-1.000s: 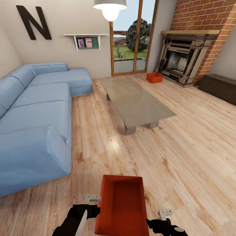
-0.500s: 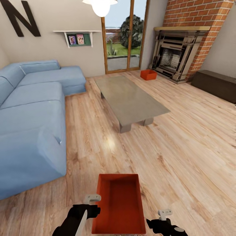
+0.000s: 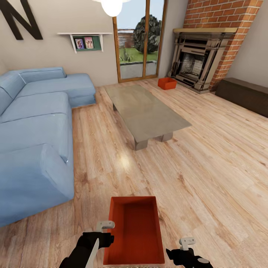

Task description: Move the two storage containers from the living room to the garage. In the garage, place one container on the floor and stack the other container on top of it (either order is fine).

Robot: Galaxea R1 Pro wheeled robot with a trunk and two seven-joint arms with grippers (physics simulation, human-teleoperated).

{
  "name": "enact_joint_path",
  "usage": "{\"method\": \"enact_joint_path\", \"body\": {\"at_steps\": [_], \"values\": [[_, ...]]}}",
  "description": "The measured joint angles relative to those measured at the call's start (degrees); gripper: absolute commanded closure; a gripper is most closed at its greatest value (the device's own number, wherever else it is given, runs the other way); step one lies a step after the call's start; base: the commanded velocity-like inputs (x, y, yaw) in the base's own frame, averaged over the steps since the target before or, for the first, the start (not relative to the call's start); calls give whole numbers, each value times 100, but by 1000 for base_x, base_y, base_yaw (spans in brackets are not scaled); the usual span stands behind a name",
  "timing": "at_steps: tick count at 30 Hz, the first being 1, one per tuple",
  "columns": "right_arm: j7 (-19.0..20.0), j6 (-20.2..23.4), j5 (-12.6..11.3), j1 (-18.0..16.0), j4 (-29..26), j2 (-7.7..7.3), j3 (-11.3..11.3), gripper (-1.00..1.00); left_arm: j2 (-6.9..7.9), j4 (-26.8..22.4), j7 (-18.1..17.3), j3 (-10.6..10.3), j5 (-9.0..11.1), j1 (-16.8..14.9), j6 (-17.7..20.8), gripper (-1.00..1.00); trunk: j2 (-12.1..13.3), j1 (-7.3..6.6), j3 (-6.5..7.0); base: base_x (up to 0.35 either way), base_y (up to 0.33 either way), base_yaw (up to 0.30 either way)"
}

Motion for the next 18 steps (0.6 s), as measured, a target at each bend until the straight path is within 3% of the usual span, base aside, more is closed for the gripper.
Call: {"method": "enact_joint_path", "body": {"at_steps": [18], "values": [[5, 0, 1, 0, 0, 0, 4, -100, 0, -8, 0, 1, 0, -1, 0, -100, 0, 0, -163, 0, 0, 0]]}}
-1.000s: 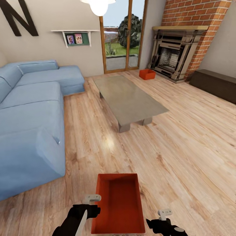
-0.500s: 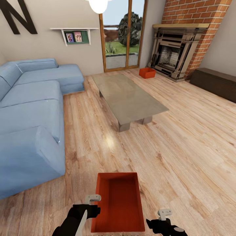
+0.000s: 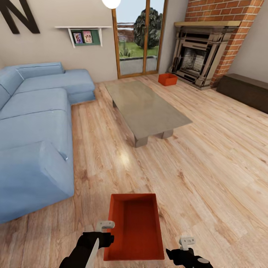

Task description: Move the two storage containers from the living room to the garage. In the garage, place one container on the floor and stack the other container on top of it (either order is fine).

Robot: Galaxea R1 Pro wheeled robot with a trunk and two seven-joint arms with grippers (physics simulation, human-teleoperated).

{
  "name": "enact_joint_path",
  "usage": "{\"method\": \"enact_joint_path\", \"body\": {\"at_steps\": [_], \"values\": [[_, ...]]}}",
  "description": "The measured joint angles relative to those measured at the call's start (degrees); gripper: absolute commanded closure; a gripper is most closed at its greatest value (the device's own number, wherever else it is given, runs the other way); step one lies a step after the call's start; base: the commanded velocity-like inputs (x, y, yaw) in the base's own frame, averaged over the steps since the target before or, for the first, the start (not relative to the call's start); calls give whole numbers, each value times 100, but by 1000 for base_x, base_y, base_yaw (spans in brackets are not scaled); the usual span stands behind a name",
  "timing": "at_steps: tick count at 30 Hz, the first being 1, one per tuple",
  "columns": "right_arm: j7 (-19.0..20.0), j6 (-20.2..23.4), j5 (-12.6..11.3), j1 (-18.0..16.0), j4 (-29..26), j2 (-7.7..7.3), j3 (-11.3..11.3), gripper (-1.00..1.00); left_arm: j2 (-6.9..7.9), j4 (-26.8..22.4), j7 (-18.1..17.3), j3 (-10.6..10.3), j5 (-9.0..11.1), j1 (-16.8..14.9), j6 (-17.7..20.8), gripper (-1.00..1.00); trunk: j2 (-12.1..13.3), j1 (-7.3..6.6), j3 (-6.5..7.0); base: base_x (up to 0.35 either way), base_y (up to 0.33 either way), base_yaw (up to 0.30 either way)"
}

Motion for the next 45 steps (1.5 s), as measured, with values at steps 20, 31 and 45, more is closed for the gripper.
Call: {"method": "enact_joint_path", "body": {"at_steps": [20, 31, 45], "values": [[-54, 43, 10, 0, -737, 9, 21, -100, 0, 17, 44, 242, -7, -104, 6, -100, -520, 285, -257, 0, 0, 0], [-86, 75, 323, -1, -944, 74, 82, -100, 0, 17, 109, 255, -8, -118, 0, -100, -961, 527, -455, 0, 0, 0], [-33, 72, 334, -3, -974, 74, 84, -100, 0, 23, 305, 256, 0, -118, -9, -100, -1523, 834, -706, 0, 0, 0]]}}
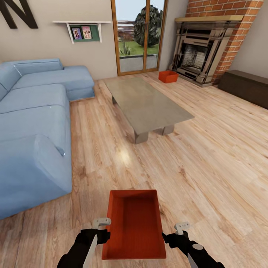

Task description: Move the two storage containers from the living room to the garage. In the garage, place one container on the floor and stack the other container on top of it (either order is fine).

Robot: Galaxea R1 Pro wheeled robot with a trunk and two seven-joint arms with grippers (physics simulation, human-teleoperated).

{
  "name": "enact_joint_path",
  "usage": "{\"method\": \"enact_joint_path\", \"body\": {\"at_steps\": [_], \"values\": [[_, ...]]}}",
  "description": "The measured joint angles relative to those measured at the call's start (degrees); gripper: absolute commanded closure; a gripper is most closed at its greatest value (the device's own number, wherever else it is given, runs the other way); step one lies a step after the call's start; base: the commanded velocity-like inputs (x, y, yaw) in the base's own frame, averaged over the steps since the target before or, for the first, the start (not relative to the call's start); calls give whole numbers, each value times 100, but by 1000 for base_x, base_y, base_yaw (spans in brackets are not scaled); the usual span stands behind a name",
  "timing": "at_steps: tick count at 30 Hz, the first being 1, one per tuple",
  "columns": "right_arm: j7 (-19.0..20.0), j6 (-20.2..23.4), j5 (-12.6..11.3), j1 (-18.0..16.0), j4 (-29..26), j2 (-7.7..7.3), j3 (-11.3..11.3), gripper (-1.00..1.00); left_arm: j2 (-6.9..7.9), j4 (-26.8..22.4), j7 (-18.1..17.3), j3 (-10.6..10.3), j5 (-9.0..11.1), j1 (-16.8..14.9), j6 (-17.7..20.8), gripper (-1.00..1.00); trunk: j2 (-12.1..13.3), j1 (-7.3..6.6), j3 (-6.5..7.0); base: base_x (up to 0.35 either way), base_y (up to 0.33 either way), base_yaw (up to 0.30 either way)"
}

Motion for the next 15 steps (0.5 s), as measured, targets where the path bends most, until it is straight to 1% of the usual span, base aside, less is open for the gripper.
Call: {"method": "enact_joint_path", "body": {"at_steps": [7, 15], "values": [[-14, 2, 0, 3, -3, 0, 0, -100, 0, 4, 18, 0, -11, 0, 8, -100, -281, 154, -126, 0, 0, 0], [-29, 3, 0, 3, -1, 0, -1, -100, 0, 20, 164, 0, -8, -15, 8, -100, -602, 330, -269, 0, 0, 0]]}}
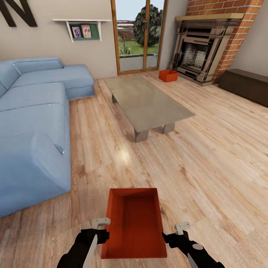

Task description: Move the two storage containers from the living room to the garage. In the garage, place one container on the floor and stack the other container on top of it (either order is fine).

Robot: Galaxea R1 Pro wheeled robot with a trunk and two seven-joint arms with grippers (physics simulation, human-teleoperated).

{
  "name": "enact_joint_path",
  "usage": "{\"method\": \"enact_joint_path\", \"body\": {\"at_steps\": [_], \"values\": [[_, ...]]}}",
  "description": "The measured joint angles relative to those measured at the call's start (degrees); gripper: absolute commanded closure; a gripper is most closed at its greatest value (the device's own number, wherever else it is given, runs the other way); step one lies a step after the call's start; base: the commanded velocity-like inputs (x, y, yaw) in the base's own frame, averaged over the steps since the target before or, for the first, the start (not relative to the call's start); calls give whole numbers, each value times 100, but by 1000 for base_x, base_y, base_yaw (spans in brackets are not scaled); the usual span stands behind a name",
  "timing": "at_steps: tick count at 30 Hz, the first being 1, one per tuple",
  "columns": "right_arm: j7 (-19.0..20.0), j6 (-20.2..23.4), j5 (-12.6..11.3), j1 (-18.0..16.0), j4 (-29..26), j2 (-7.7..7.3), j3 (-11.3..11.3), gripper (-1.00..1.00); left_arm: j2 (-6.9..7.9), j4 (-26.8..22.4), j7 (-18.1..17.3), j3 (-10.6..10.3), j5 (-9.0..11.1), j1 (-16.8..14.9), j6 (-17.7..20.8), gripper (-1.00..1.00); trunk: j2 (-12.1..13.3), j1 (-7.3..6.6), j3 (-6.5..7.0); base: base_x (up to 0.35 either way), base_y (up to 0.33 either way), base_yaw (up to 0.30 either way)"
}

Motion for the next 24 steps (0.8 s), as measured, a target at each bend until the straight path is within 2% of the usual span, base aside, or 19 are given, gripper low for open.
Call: {"method": "enact_joint_path", "body": {"at_steps": [5, 10, 16, 24], "values": [[-1, 0, 0, 0, 2, 0, -5, -100, 0, 0, 207, 0, 0, -9, -1, -100, -201, 110, -90, 0, 0, 0], [-2, 0, 0, 0, 2, 0, -7, -100, 0, -4, 666, 1, 31, -11, -11, -100, -401, 220, -180, 0, 0, 0], [-9, 0, 0, 0, 3, 0, -7, -100, -1, -15, 693, -3, 546, -11, -22, -100, -642, 352, -287, 0, 0, 0], [16, 0, -5, 0, 3, 0, -7, -100, -2, -4, 671, -9, 606, -11, -17, -100, -963, 527, -431, 0, 0, 0]]}}
